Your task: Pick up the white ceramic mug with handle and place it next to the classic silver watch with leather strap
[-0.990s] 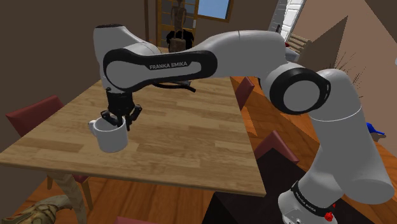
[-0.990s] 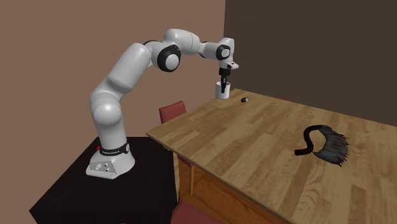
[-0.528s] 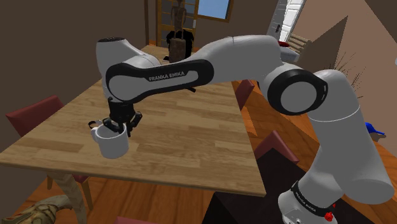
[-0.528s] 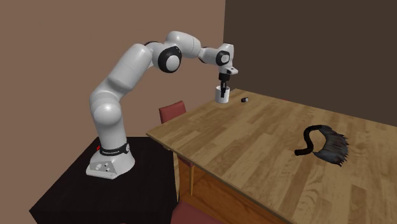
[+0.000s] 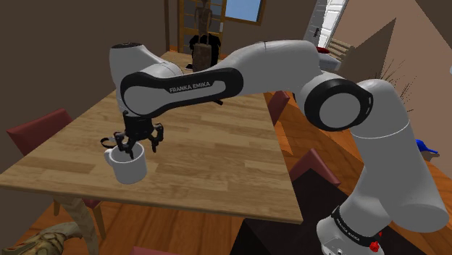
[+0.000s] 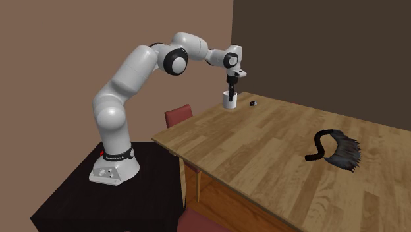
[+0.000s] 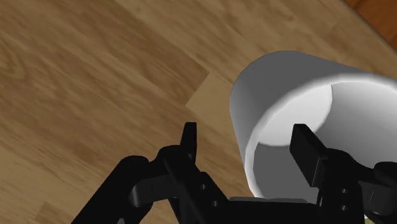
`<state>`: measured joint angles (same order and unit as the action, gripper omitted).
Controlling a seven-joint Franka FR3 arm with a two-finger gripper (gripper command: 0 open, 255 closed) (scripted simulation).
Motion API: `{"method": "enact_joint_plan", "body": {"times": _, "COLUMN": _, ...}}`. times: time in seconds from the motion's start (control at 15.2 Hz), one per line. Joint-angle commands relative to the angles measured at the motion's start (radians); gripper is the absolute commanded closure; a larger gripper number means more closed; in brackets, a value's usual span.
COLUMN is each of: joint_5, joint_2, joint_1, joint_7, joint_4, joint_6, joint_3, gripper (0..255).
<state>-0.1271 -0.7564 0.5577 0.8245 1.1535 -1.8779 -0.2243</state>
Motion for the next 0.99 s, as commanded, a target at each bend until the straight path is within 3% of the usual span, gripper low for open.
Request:
{"method": "enact_joint_plan", "body": {"times": 0.0, "joint_5": 0.0, "joint_2": 0.0, "joint_1": 0.0, "joint_7": 0.0, "joint_4": 0.0, "joint_6": 0.0, "joint_3": 0.0, "gripper": 0}}
{"method": "enact_joint_plan", "body": {"times": 0.2, "joint_5": 0.0, "joint_2": 0.0, "joint_1": 0.0, "joint_7": 0.0, "joint_4": 0.0, "joint_6": 0.0, "joint_3": 0.0, "gripper": 0}}
{"method": "enact_joint_plan", "body": {"times": 0.46, "joint_5": 0.004, "joint_2": 0.011, "joint_1": 0.006, "joint_7": -0.006, "joint_4": -0.109, "joint_6": 0.12, "joint_3": -0.002, "gripper": 0}}
{"method": "enact_joint_plan", "body": {"times": 0.92, "joint_5": 0.004, "joint_2": 0.011, "joint_1": 0.006, "joint_7": -0.006, "joint_4": -0.109, "joint_6": 0.12, "joint_3": -0.002, "gripper": 0}}
